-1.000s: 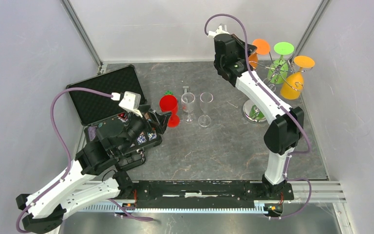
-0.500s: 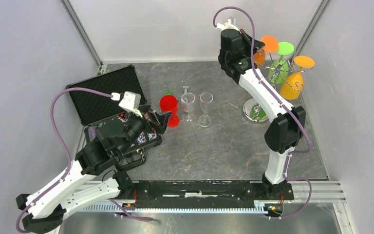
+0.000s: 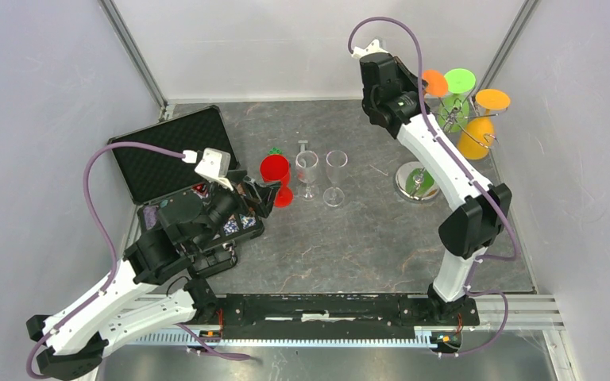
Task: Take the wine glass off the wine glass rack
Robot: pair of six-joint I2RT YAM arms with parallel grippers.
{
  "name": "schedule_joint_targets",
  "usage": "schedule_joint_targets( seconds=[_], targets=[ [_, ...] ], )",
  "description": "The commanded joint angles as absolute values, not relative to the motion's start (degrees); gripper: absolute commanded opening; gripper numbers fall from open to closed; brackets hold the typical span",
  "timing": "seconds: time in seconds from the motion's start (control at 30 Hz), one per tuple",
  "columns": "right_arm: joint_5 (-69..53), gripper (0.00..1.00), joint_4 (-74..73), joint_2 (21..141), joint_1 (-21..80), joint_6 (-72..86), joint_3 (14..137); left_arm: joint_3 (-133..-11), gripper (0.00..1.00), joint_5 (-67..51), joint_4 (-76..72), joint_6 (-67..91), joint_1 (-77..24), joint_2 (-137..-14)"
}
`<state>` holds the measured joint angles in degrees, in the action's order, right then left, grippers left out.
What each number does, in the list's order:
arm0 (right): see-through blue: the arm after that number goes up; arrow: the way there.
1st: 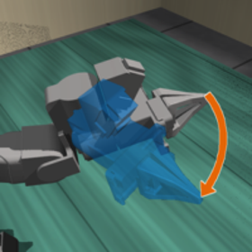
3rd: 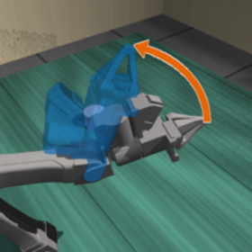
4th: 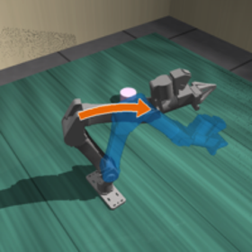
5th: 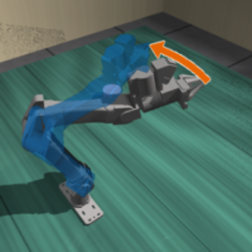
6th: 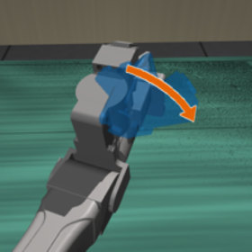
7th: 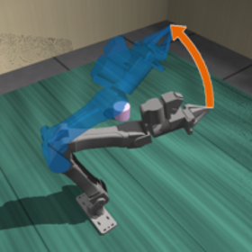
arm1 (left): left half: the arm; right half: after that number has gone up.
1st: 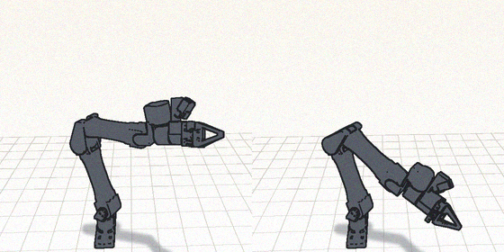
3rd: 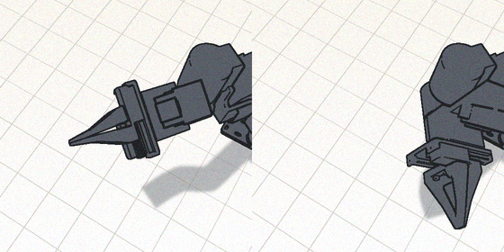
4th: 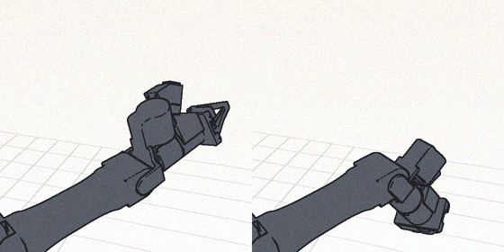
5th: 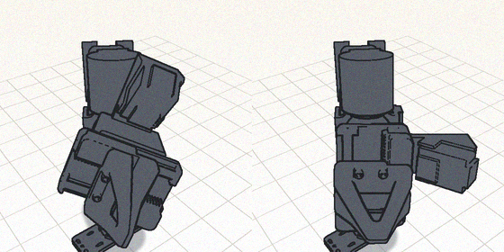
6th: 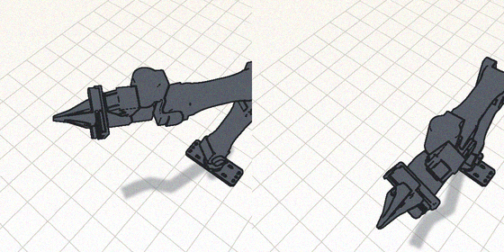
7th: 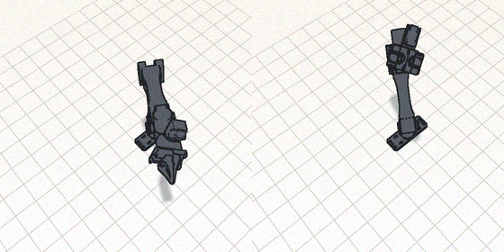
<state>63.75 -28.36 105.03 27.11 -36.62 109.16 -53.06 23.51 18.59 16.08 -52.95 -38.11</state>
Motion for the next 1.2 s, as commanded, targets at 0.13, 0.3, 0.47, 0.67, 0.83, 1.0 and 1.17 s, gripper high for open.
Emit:
schedule_joint_targets(
  seconds=[0.13, 0.3, 0.47, 0.67, 0.83, 1.0, 1.17],
  targets=[
    [54.0, 0.00, -36.3, 100.8, 28.6, -26.8, 113.2, -53.3, 1.00, 22.5, 15.6, 18.0, -52.7, -38.8],
    [53.1, 0.00, -39.5, 101.3, 28.8, -24.3, 116.9, -53.4, 1.00, 22.9, 15.7, 17.8, -52.7, -38.6],
    [53.7, 0.00, -42.4, 100.9, 29.0, -22.6, 117.7, -53.5, 1.00, 22.6, 15.4, 17.8, -52.7, -39.2],
    [56.9, 0.00, -44.9, 99.9, 30.3, -22.2, 116.4, -53.7, 1.00, 22.3, 15.3, 17.8, -52.7, -39.7],
    [56.6, 0.00, -46.7, 99.2, 31.1, -21.3, 115.5, -53.7, 1.00, 22.1, 15.2, 18.0, -52.7, -39.6],
    [52.2, 0.00, -46.9, 97.8, 32.3, -19.7, 116.1, -53.6, 1.00, 22.1, 15.4, 18.1, -52.7, -39.6],
    [46.2, 0.00, -47.2, 96.3, 33.1, -17.6, 117.2, -53.4, 1.00, 22.2, 15.5, 18.3, -52.7, -39.4]
  ],
)
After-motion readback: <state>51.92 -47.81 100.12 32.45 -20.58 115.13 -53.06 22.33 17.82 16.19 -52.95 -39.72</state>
